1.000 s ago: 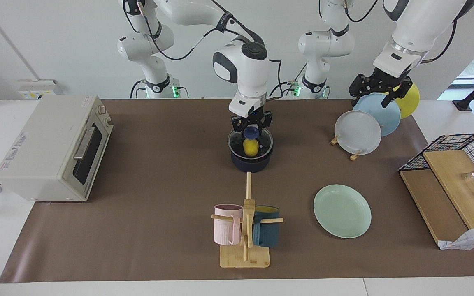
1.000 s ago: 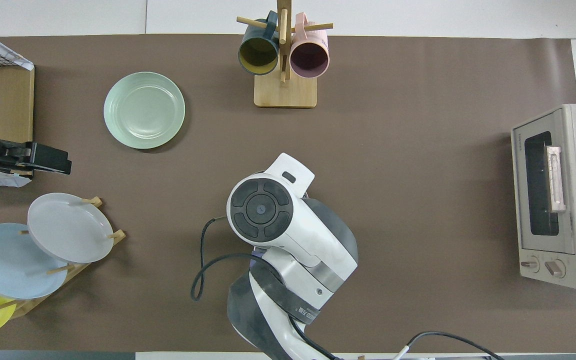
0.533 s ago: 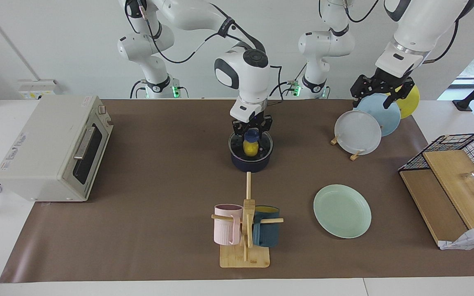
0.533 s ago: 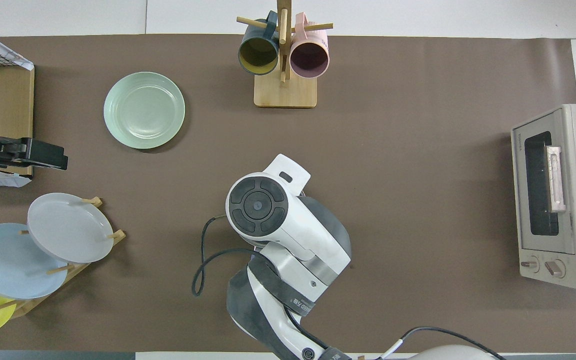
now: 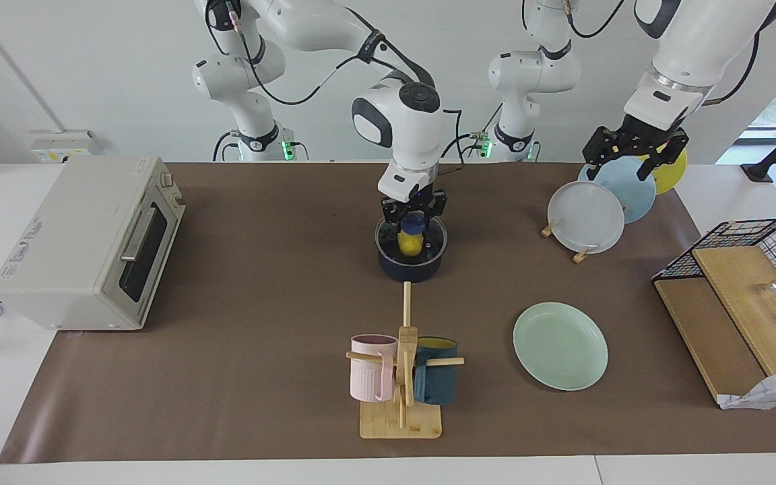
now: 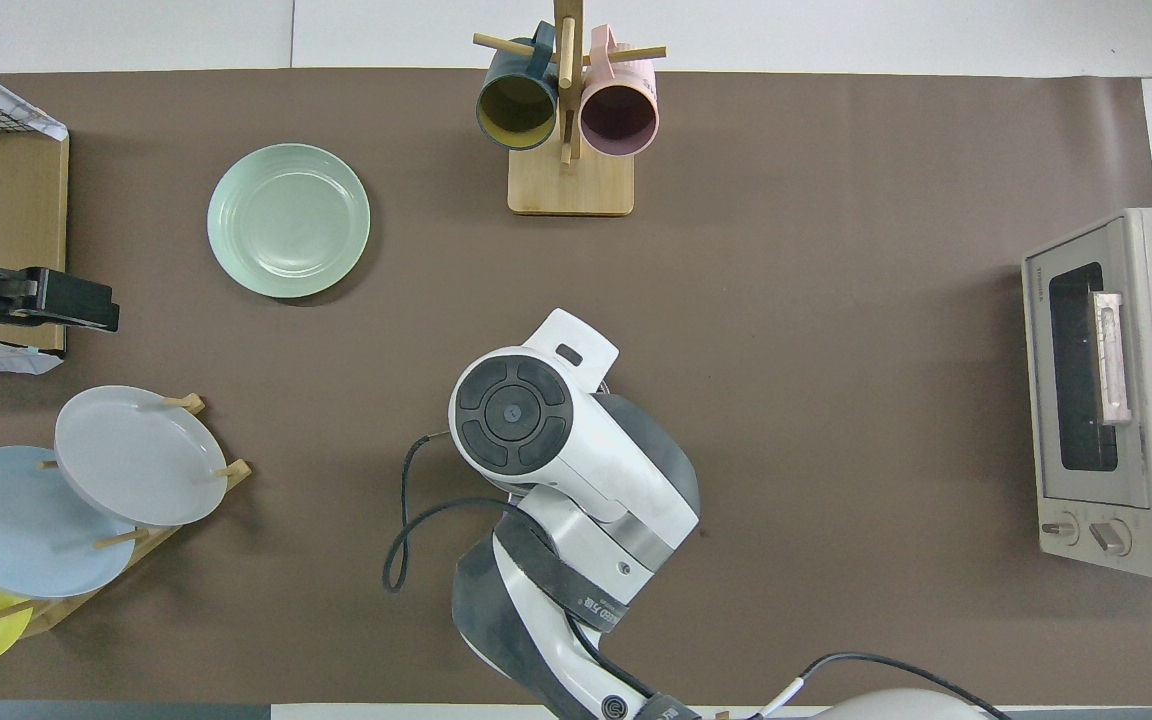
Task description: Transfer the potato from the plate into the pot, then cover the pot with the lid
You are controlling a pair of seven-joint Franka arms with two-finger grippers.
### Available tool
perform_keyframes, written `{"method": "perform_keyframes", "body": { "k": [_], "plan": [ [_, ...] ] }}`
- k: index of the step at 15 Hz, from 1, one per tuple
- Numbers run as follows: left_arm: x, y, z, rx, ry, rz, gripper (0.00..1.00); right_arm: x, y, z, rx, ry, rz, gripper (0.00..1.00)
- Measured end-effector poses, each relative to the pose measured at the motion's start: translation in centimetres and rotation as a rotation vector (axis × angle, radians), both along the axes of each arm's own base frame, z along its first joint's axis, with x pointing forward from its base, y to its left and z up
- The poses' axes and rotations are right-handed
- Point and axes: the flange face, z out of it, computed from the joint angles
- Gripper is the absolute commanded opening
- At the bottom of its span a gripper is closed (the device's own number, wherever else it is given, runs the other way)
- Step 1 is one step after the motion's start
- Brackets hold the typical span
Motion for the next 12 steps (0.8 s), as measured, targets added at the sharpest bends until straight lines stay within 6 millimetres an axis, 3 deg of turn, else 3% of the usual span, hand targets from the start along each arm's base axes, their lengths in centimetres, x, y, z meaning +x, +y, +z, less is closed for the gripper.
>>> {"method": "perform_keyframes", "body": {
  "k": [1,2,8,10,12],
  "plan": [
    [0.0,0.1,0.0,0.0,0.001,0.003,1.0,0.0,0.0,0.0,0.0,0.0,0.0,0.65],
    [0.0,0.3,0.0,0.001,0.003,0.007,1.0,0.0,0.0,0.0,0.0,0.0,0.0,1.0],
    [0.1,0.8,-0.1,0.001,0.006,0.017,1.0,0.5,0.0,0.8,-0.013,-0.037,0.014,1.0],
    [0.1,0.8,-0.1,0.001,0.006,0.017,1.0,1.3,-0.8,2.6,-0.016,-0.047,-0.004,1.0],
    [0.1,0.8,-0.1,0.001,0.007,0.017,1.0,2.7,-3.1,5.2,-0.03,-0.05,-0.025,1.0]
  ]
}}
